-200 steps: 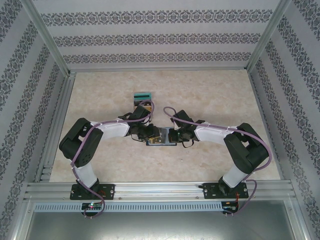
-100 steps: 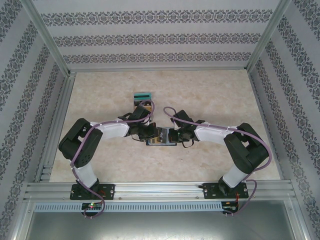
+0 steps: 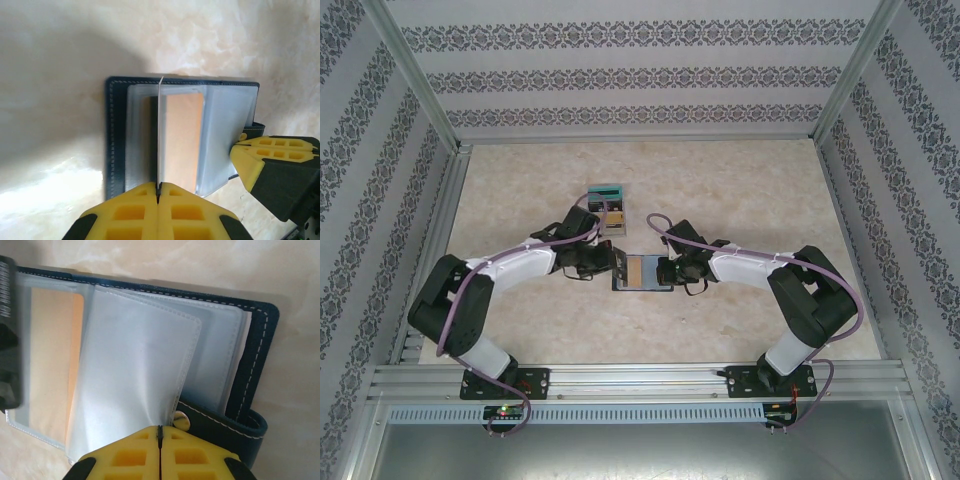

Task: Take the credit cards out of the card holder

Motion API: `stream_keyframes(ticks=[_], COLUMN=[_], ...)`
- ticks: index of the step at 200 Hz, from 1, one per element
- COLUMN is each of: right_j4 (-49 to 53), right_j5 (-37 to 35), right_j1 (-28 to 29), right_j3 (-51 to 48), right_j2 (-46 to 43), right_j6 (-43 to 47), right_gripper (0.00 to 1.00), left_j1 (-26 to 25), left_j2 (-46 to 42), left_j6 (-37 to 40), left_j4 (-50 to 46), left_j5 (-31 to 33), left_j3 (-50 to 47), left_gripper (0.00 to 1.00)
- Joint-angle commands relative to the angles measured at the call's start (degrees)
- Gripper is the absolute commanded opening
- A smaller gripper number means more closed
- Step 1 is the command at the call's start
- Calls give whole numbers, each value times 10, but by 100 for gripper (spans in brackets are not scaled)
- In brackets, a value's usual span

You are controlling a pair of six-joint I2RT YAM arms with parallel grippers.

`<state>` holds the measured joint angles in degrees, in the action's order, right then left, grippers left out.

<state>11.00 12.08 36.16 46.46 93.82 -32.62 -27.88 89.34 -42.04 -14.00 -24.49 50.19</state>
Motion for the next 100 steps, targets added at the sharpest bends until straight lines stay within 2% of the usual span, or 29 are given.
stream_keyframes(ticks=[1, 25, 62, 83, 100], right_j4=[28, 31, 48, 61, 64], right_j5=[-6, -4, -8, -11, -7], right_j1=[3, -3, -20, -36, -54], right_j3=[9, 17, 36, 45, 48], right_j2=[-1, -20, -74, -110, -141], right_j6=[11, 14, 24, 30, 30], right_gripper=[11, 16, 42, 54, 65], left_j1=[10, 10, 9, 10, 9], left_j2=[-42, -71, -102, -118, -140], left_j6=[47, 87, 189, 284, 395], left_j4=[-64, -99, -174, -185, -153], left_j5=[34, 44, 126, 175, 173], left_j3=[9, 38, 103, 130, 129], left_gripper=[0, 0, 0, 0, 0])
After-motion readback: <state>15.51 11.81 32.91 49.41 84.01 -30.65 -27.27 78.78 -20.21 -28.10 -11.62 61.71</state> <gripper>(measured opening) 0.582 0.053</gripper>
